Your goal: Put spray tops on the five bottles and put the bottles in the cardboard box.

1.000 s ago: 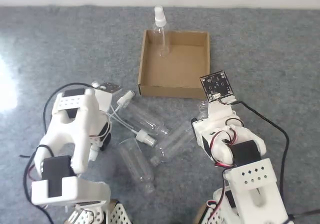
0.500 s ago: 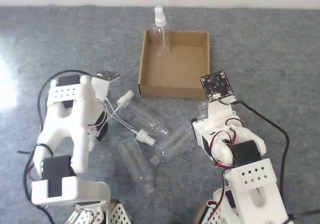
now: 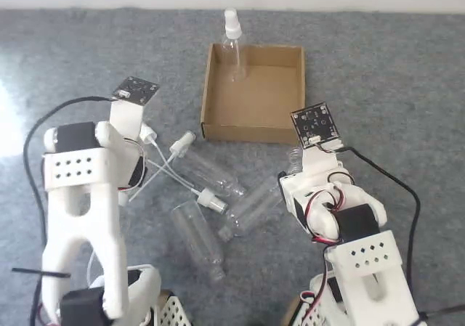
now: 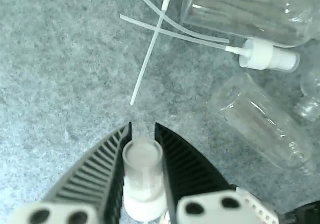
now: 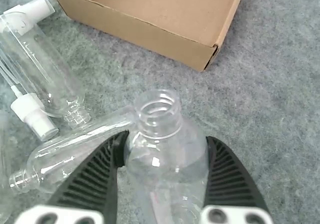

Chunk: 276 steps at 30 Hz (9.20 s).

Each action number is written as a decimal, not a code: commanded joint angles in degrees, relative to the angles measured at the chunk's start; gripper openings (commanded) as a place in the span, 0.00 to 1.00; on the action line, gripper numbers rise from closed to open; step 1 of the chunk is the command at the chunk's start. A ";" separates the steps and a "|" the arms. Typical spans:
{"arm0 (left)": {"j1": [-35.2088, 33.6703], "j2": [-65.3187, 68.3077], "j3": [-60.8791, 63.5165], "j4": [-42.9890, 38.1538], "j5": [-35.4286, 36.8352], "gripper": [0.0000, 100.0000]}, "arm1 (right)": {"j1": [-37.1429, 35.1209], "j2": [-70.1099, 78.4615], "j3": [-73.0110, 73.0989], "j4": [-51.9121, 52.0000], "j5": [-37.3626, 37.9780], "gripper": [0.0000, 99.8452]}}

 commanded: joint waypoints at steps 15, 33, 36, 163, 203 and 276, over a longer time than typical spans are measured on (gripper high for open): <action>0.35 -3.25 -5.67 -4.48 7.03 0.01 | 0.31 -2.59 1.76 -3.47 0.09 0.09; 7.82 -17.58 -6.37 -10.02 21.54 0.01 | 0.66 -2.59 1.76 -3.56 0.09 0.09; 7.82 -20.04 -4.18 -11.96 21.63 0.01 | 0.66 -2.95 1.76 -3.47 0.09 0.09; 48.00 -20.57 -0.75 -42.29 42.37 0.01 | -10.59 -44.09 17.67 -1.19 3.16 0.07; 52.04 -21.10 13.49 -49.23 39.30 0.14 | -6.46 -45.23 17.05 -1.45 2.29 0.04; -2.37 -41.49 44.53 -58.81 42.29 0.19 | 4.97 -45.14 19.43 -14.99 2.29 0.03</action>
